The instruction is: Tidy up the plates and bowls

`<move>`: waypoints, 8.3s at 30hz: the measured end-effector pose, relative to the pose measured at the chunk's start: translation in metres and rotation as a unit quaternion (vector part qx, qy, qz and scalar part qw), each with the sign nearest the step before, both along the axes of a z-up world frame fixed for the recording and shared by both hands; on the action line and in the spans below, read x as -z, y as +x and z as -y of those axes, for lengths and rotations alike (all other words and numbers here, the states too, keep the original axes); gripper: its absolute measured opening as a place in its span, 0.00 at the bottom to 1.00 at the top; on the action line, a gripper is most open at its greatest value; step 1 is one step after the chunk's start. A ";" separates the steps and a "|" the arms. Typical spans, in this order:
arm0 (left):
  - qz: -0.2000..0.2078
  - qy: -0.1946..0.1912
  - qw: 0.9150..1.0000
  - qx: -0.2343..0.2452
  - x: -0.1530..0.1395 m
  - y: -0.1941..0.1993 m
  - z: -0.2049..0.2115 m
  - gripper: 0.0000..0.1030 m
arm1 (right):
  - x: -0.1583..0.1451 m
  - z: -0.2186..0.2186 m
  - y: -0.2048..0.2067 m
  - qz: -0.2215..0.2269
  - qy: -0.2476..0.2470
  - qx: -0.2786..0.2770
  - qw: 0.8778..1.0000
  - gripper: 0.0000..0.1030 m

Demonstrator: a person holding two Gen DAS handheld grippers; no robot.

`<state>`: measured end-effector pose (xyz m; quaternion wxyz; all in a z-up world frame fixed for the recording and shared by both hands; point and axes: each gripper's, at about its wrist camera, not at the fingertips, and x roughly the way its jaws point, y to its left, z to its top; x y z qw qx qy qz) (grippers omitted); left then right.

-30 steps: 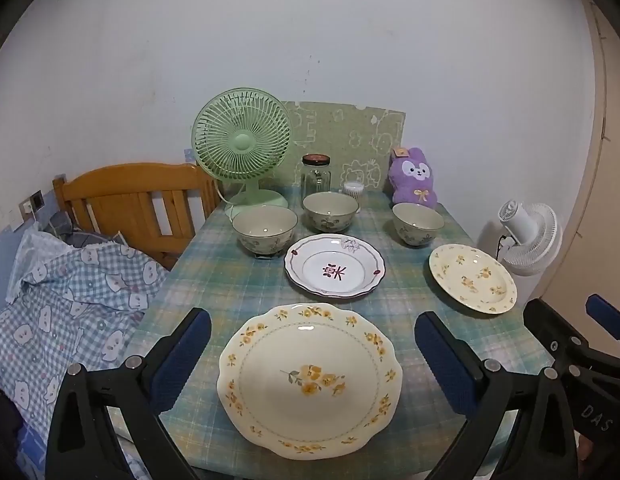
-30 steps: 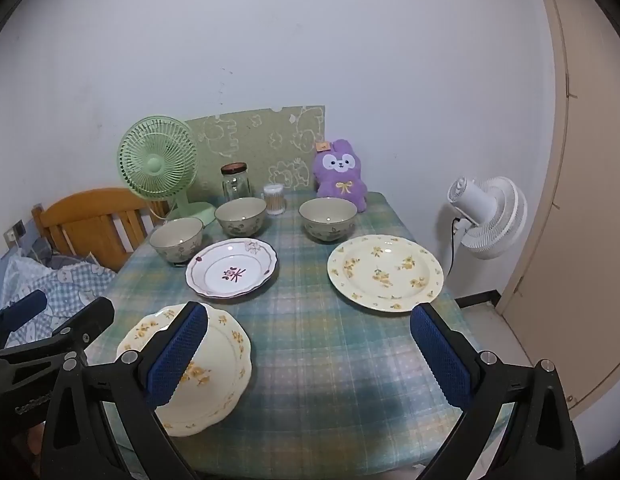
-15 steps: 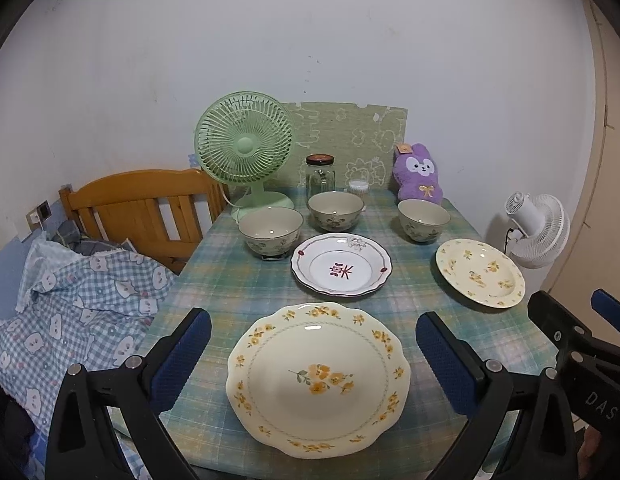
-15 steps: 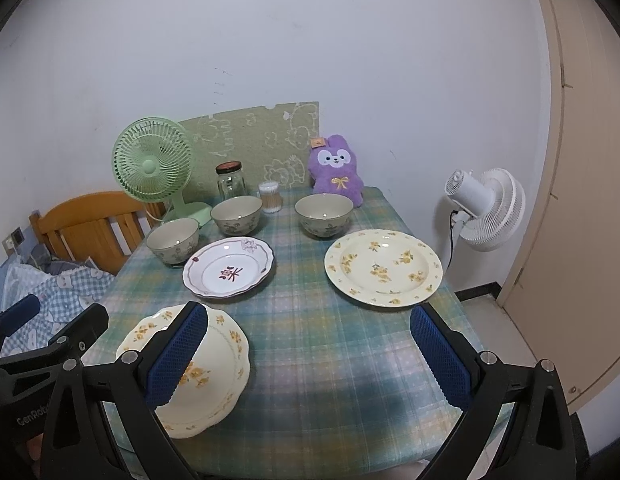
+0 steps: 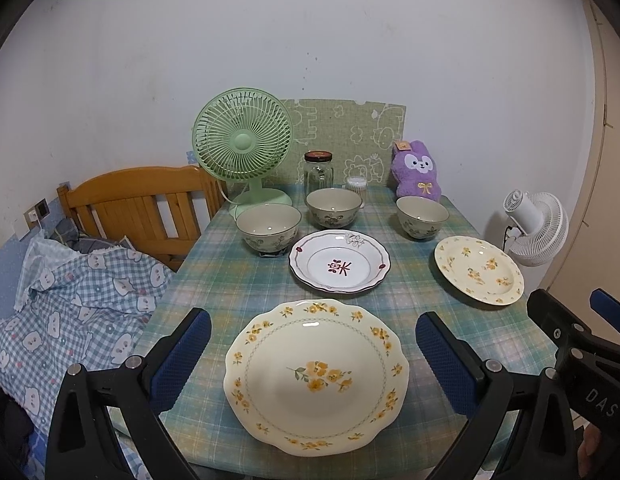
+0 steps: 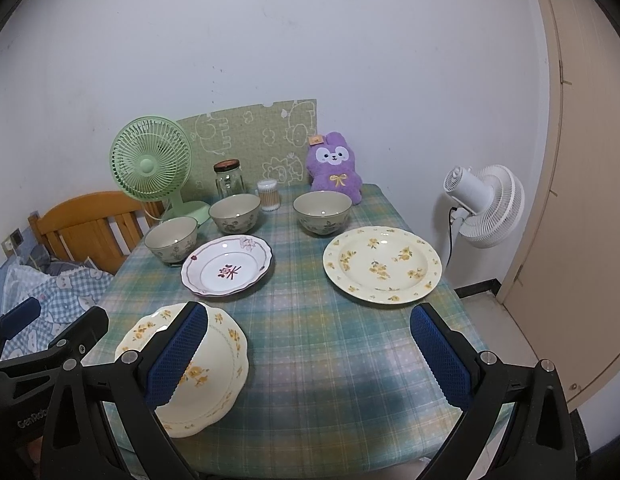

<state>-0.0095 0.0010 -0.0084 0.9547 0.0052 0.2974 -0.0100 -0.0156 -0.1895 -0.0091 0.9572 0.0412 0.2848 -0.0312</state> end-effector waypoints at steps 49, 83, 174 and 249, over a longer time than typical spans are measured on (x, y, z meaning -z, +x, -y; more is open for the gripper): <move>0.003 -0.005 1.000 -0.001 0.002 0.001 -0.008 0.97 | -0.001 -0.009 0.002 -0.005 -0.009 -0.002 1.000 0.99; -0.130 0.009 0.991 -0.017 0.073 0.096 -0.071 0.78 | 0.061 -0.096 0.107 -0.120 -0.021 -0.034 0.992 0.88; -0.248 0.002 0.969 0.008 0.103 0.163 0.085 0.74 | 0.105 0.059 0.173 -0.264 0.007 -0.066 0.962 0.73; -0.265 0.010 0.964 -0.016 0.150 0.294 0.245 0.49 | 0.155 0.222 0.327 -0.294 -0.018 -0.100 0.950 0.52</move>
